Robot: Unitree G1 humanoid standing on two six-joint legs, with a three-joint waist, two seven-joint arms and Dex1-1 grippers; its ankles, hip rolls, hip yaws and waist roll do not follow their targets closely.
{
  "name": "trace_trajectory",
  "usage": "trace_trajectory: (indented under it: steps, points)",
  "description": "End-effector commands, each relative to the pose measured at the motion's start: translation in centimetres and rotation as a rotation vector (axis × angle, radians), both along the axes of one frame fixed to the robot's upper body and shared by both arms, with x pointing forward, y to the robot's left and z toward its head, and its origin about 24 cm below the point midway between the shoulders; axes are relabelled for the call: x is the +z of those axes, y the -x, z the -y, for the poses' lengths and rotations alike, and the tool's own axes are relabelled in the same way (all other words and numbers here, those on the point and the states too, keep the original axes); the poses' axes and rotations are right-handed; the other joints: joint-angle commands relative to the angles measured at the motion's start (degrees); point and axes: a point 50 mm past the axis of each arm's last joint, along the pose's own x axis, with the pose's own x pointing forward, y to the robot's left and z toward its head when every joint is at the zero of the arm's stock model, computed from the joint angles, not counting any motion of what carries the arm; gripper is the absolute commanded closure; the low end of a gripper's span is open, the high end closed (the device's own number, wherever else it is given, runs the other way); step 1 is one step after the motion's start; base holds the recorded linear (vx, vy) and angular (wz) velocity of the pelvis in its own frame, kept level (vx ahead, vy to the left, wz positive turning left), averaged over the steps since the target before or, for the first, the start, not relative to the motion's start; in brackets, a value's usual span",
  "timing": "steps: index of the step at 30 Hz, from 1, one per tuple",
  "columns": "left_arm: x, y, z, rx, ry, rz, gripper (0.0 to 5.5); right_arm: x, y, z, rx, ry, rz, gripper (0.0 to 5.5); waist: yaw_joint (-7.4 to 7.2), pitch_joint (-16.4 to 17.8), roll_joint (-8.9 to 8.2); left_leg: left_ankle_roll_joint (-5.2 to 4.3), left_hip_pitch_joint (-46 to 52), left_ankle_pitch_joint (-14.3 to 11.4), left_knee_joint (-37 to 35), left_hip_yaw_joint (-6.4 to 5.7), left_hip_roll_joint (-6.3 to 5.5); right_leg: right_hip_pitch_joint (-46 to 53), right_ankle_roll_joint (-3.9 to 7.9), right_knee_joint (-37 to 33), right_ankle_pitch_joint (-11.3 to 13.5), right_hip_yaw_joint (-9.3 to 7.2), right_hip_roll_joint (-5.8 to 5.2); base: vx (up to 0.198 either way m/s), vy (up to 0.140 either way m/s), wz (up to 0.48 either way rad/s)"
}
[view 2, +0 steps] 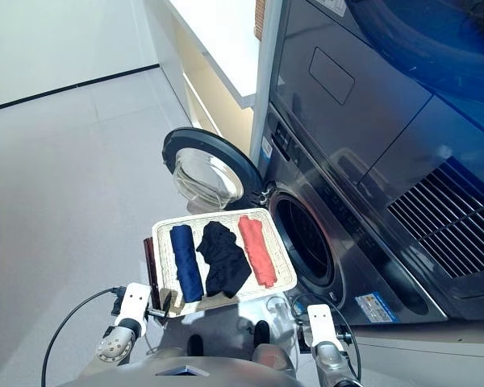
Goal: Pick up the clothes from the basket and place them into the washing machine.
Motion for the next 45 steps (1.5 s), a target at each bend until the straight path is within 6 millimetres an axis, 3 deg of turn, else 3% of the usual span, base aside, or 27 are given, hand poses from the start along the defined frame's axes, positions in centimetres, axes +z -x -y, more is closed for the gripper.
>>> trace_trajectory:
  steps: [1,11,18,25,30,34,38,45]
  points:
    - [1.2,-1.3,0.1,-0.001,0.025,0.086,0.0,0.0,-0.3,0.0,-0.04,0.016,0.006,0.0,1.18,-1.9,-2.81,-1.4,-3.8,2.9,1.1,-1.02,-0.9,-0.1,4.38,3.4,-0.4,-1.43,-3.15,0.0,0.0,0.0]
    - [1.3,-1.4,-0.3,-0.036,-0.045,0.085,0.0,0.5,-1.7,-0.7,0.002,0.013,0.073,0.0,0.98,-1.9,-3.03,-1.44,-3.6,2.9,0.9,-0.92,-0.77,-0.1,4.38,3.3,-0.5,-1.4,-2.99,0.0,0.0,0.0]
    - [2.8,-3.2,0.0,-0.078,-0.069,0.164,0.0,0.6,-2.2,-1.2,0.064,0.016,0.08,0.0,0.53,-1.9,-3.04,-1.4,-3.6,2.8,1.0,-0.96,-0.88,0.0,4.35,3.5,-0.6,-1.4,-3.02,0.0,0.0,0.0]
    - [4.9,-6.0,-0.7,-0.33,-0.424,0.31,0.0,0.6,-2.4,-1.9,0.11,0.015,0.094,0.0,-0.14,-1.8,-3.26,-1.43,-3.1,2.6,0.5,-0.66,-0.88,-0.1,4.38,3.5,-0.7,-0.92,-2.88,0.0,0.0,0.0]
    - [4.7,-6.0,-1.8,-0.233,-0.401,0.28,0.0,0.7,-2.1,-1.7,0.124,0.019,0.09,0.0,-0.52,-1.2,-3.17,-1.41,-3.3,2.5,0.5,-0.35,-1.05,-0.7,4.4,3.9,-0.6,-0.71,-3.07,0.0,0.0,0.0]
    - [3.8,-5.8,-1.6,-0.109,-0.272,0.22,0.0,1.0,-2.8,-1.4,0.135,0.027,0.111,0.0,-0.75,1.1,-3.29,-0.98,-5.8,1.9,3.5,-0.56,-1.36,-2.3,4.15,5.4,-0.7,-0.46,-3.54,-0.098,0.018,-0.006]
    - [4.5,-7.4,0.0,-0.073,-0.186,0.259,0.0,1.9,-5.0,-1.5,0.153,0.038,0.181,0.0,-1.3,5.6,-3.51,-0.6,-11.3,1.6,8.2,-1.04,-1.94,-6.4,3.64,8.3,-0.4,-0.12,-4.06,-0.21,0.014,0.03]
    - [7.0,-11.5,2.5,-0.223,-0.306,0.392,0.0,3.6,-8.1,-2.0,0.172,0.06,0.294,0.0,-2.27,9.1,-3.78,-0.43,-18.8,2.1,11.8,-0.88,-2.08,-13.4,3.38,10.8,0.7,0.57,-4.6,-0.136,0.025,0.007]
